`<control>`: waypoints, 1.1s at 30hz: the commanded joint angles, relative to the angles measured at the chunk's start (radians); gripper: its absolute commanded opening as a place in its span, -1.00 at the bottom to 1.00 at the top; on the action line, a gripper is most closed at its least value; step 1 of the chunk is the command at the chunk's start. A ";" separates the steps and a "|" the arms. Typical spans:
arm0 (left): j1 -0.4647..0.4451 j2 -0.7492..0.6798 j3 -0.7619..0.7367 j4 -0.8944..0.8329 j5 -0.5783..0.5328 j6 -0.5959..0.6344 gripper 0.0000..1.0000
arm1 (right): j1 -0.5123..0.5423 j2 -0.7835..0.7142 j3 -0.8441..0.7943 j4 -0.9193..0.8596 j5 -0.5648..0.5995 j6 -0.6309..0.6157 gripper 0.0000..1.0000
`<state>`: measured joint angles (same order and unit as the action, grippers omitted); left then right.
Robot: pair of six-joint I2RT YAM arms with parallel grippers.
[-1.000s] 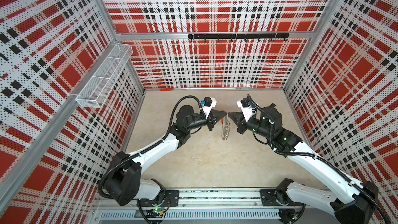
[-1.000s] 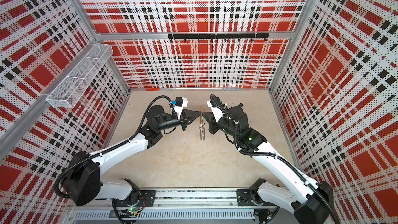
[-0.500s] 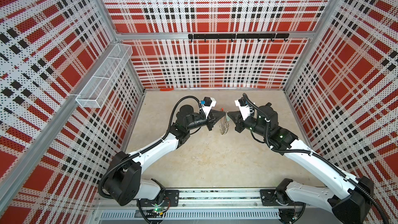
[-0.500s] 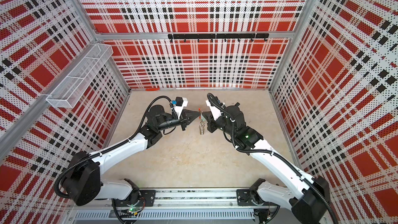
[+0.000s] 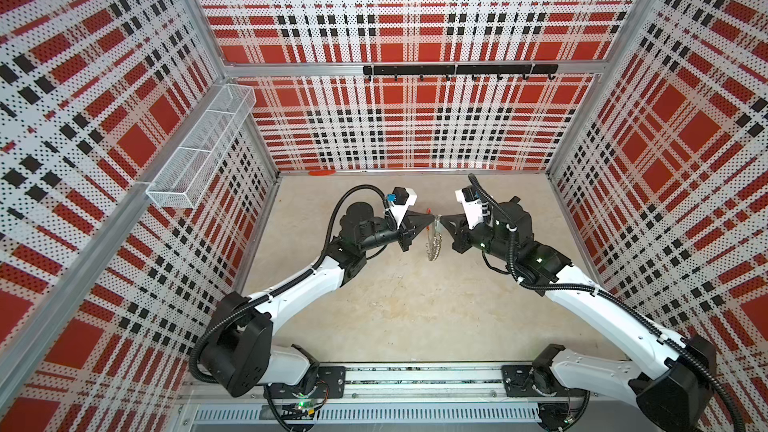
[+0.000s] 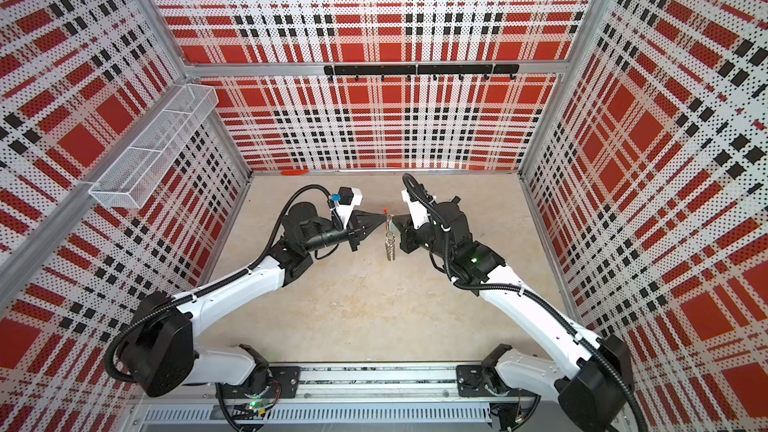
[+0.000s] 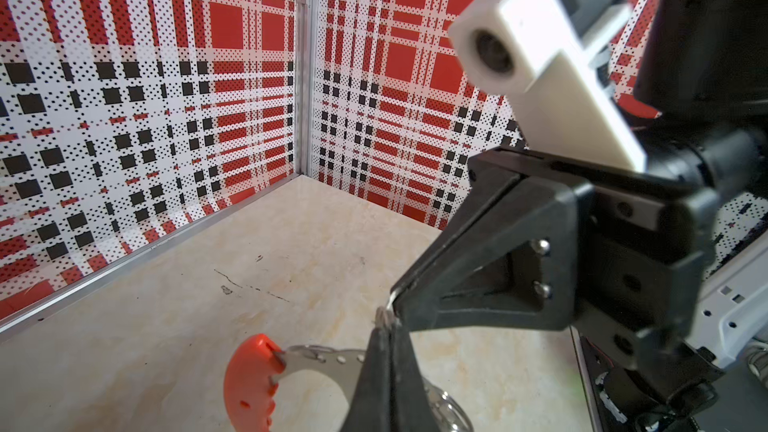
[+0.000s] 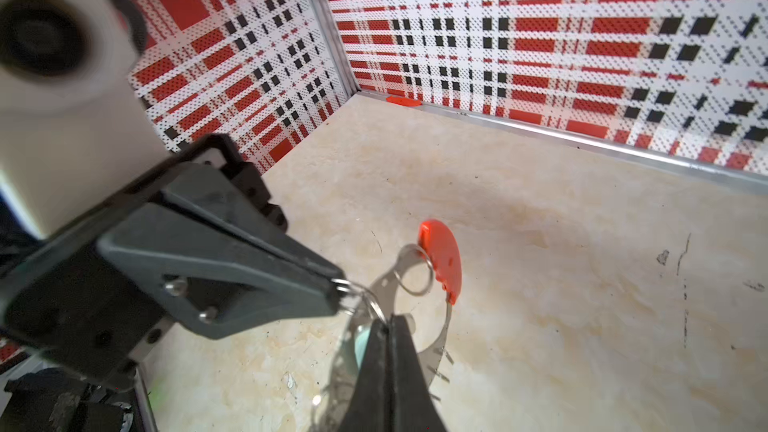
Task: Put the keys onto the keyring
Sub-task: 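Open the right gripper and draw it back from the plate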
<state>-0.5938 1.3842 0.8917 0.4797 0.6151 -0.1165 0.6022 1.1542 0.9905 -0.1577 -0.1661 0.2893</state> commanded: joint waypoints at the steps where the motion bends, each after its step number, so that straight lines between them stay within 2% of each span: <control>1: -0.020 -0.053 0.009 0.068 0.044 0.037 -1.00 | -0.046 0.023 0.017 -0.069 0.013 0.061 -1.00; 7: -0.025 -0.050 0.009 0.088 0.036 0.040 -1.00 | -0.064 0.015 0.009 -0.077 -0.046 0.082 -1.00; 11: -0.029 -0.056 -0.002 0.147 -0.001 0.022 -1.00 | -0.081 0.008 0.012 -0.071 -0.167 0.105 -1.00; 14: -0.030 -0.054 -0.009 0.209 -0.023 -0.017 -1.00 | -0.081 -0.007 0.021 -0.064 -0.202 0.113 -1.00; 15: -0.031 -0.049 -0.008 0.222 -0.027 -0.028 -1.00 | -0.081 -0.014 0.023 -0.063 -0.199 0.113 -0.95; 19: -0.037 -0.031 -0.005 0.235 -0.057 -0.073 -1.00 | -0.082 -0.071 0.015 -0.049 -0.148 0.092 -0.26; 21: -0.041 -0.025 -0.008 0.238 -0.072 -0.099 -1.00 | -0.082 -0.115 0.008 -0.044 -0.104 0.069 -0.08; 24: -0.052 -0.035 -0.016 0.245 -0.116 -0.127 -1.00 | -0.082 -0.179 0.002 -0.036 -0.035 0.020 0.04; 28: -0.079 -0.054 -0.029 0.247 -0.208 -0.159 -1.00 | -0.083 -0.228 0.003 0.001 -0.009 -0.007 0.08; 33: -0.083 -0.045 -0.018 0.248 -0.279 -0.324 -1.00 | -0.083 -0.258 -0.084 0.197 -0.044 0.049 0.09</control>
<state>-0.6716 1.3605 0.8684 0.6720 0.4023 -0.3302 0.5251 0.9001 0.9497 -0.0856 -0.2031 0.3229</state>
